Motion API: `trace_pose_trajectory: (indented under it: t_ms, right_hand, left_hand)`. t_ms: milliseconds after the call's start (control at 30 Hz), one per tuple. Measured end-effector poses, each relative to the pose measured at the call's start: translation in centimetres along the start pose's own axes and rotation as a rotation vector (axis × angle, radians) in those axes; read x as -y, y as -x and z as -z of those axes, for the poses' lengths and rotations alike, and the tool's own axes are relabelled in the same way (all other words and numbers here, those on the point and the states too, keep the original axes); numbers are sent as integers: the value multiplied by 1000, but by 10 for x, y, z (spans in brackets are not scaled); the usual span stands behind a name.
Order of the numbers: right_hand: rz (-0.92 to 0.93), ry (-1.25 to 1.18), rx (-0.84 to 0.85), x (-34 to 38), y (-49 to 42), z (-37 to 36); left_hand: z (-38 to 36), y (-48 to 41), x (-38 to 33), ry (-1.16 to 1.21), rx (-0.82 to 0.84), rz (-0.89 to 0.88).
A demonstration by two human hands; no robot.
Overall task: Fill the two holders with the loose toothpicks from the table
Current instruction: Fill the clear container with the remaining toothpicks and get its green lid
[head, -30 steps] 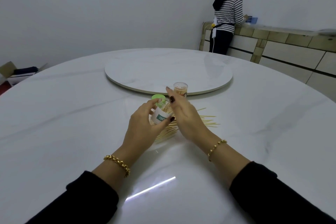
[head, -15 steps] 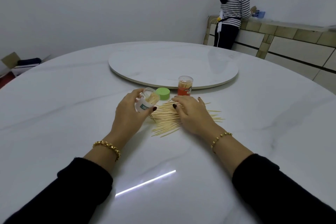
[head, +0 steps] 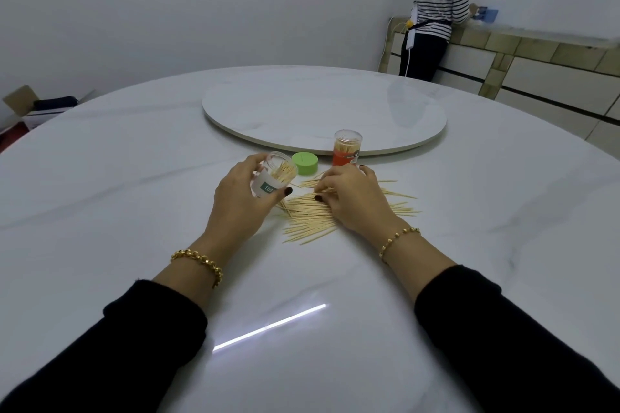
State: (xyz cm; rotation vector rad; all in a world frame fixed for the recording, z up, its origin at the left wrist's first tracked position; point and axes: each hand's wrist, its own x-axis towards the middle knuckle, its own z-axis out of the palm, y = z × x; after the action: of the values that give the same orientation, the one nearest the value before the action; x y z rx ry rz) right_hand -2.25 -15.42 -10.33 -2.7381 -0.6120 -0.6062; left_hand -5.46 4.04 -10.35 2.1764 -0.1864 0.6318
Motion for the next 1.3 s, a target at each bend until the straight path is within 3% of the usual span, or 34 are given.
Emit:
trace_pose_trajectory:
  t_ms: [267,467,533,767,967,1133,1300]
  right_hand:
    - [-17,-25,-42,-2,2,0]
    - [-90,-277,-209,-2,-2,6]
    - [-166,-425,-253,2,-5,14]
    - [-475,-1302,-208,26,-13,54]
    - [-543,-1666,-131,38,-14,48]
    - [-463,-1542,-21,37,-8,28]
    - [-503,-1413,-59,31,-11,25]
  left_hand:
    - [-1,3,-4,-16,35,-3]
    - [-2,2,-5,-8,44,-15]
    - [-2,2,-5,-4,48,-21]
    - [-6,4,-9,15,107,-70]
    - [-9,7,-11,24,137,-115]
    - [-7,7,-12,44,119,-106]
    - [0,3,-9,43,81,-75]
